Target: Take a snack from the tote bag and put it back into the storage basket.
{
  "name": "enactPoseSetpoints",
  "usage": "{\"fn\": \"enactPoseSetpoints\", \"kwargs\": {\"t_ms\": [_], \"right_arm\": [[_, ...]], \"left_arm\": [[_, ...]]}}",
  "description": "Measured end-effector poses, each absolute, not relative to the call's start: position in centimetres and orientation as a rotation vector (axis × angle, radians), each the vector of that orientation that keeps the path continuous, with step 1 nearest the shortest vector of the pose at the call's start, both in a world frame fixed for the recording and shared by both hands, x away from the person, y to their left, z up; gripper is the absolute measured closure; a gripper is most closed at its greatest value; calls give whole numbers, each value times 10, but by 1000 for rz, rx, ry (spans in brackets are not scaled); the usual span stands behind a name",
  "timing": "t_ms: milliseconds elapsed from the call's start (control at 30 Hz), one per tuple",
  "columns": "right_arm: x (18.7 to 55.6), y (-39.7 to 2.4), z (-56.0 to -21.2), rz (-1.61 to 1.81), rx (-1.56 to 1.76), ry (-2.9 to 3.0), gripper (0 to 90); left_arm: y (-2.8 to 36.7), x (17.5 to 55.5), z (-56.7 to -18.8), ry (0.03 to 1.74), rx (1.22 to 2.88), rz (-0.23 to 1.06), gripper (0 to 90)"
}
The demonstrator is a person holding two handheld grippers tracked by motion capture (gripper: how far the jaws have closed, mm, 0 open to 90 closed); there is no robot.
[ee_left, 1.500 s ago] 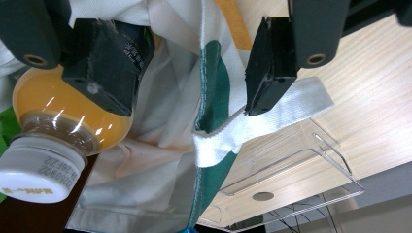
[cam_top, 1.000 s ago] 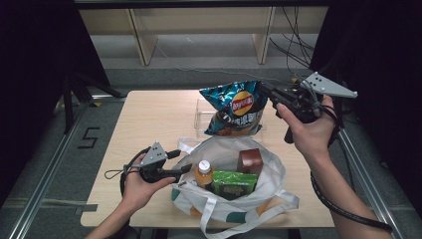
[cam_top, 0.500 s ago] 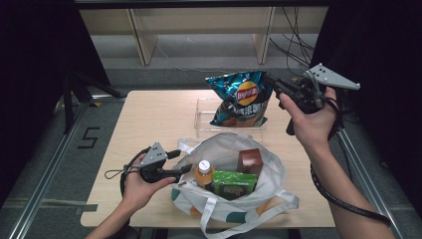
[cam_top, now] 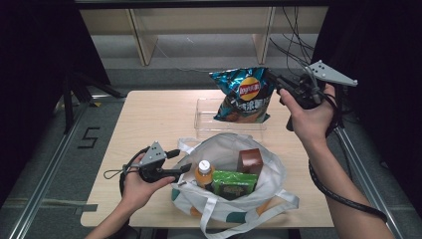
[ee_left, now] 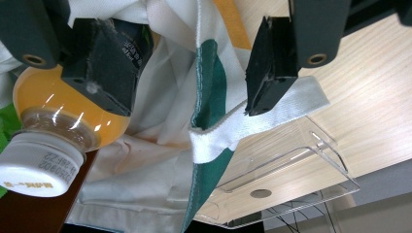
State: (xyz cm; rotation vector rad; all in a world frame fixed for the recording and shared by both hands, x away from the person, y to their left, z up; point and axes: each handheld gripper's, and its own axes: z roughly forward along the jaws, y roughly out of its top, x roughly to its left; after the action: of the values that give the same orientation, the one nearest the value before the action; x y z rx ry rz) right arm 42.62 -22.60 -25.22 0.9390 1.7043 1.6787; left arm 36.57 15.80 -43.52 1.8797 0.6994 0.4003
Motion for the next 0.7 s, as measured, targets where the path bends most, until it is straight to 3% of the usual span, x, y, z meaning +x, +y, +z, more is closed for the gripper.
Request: {"fn": "enactPoseSetpoints", "kwargs": {"t_ms": [700], "right_arm": [[443, -223, -255, 1660, 961, 1679, 900]], "left_arm": [[159, 365, -435, 713, 1874, 405, 326]]}}
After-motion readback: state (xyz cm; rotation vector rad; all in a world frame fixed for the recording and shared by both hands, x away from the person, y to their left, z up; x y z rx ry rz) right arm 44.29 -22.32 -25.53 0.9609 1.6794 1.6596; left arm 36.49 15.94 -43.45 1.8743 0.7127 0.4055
